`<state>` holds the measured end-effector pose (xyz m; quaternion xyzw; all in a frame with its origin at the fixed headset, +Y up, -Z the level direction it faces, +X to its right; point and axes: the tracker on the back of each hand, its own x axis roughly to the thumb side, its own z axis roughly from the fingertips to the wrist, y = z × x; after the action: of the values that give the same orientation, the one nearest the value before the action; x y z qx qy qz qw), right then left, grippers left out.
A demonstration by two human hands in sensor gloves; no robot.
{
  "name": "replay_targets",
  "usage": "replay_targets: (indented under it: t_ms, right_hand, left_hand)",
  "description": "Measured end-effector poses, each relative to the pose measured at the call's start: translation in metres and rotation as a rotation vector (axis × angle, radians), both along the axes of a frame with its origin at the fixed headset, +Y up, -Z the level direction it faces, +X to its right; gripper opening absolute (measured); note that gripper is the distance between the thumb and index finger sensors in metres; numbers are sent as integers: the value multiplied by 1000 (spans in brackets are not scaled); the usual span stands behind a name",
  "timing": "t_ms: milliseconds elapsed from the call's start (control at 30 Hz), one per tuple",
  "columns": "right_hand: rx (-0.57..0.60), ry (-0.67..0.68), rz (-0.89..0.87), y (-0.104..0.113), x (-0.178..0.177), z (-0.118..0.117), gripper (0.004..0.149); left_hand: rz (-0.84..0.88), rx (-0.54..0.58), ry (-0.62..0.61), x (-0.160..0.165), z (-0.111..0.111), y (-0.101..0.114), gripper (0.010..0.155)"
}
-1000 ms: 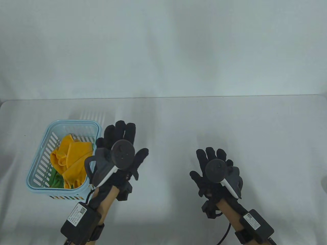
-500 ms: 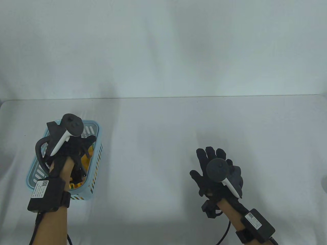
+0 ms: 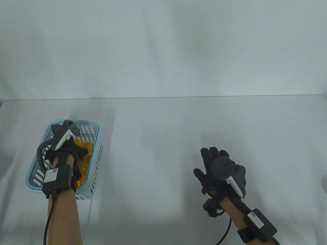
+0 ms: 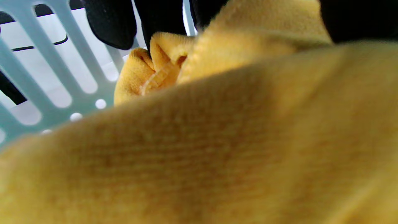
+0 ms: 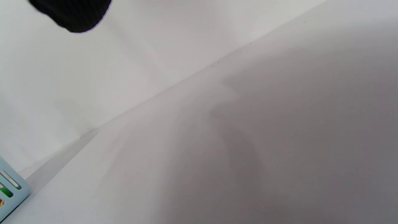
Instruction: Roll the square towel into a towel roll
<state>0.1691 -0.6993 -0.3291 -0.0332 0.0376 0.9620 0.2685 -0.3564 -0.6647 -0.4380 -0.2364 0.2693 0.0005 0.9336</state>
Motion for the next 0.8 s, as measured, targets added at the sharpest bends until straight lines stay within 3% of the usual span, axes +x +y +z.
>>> replay_targets:
  t_ms: [400, 633, 800]
  right_hand:
    - [-14, -18, -18, -2, 4, -1, 78]
    - [-18, -27, -37, -2, 4, -1, 77]
    - [-17, -29, -48, 0, 5, -1, 77]
  left_hand:
    - [-76, -20, -39, 5, -6, -20, 85]
    - [-119, 38, -47, 6, -6, -13, 62]
    - [-141, 84, -45, 7, -1, 11, 55]
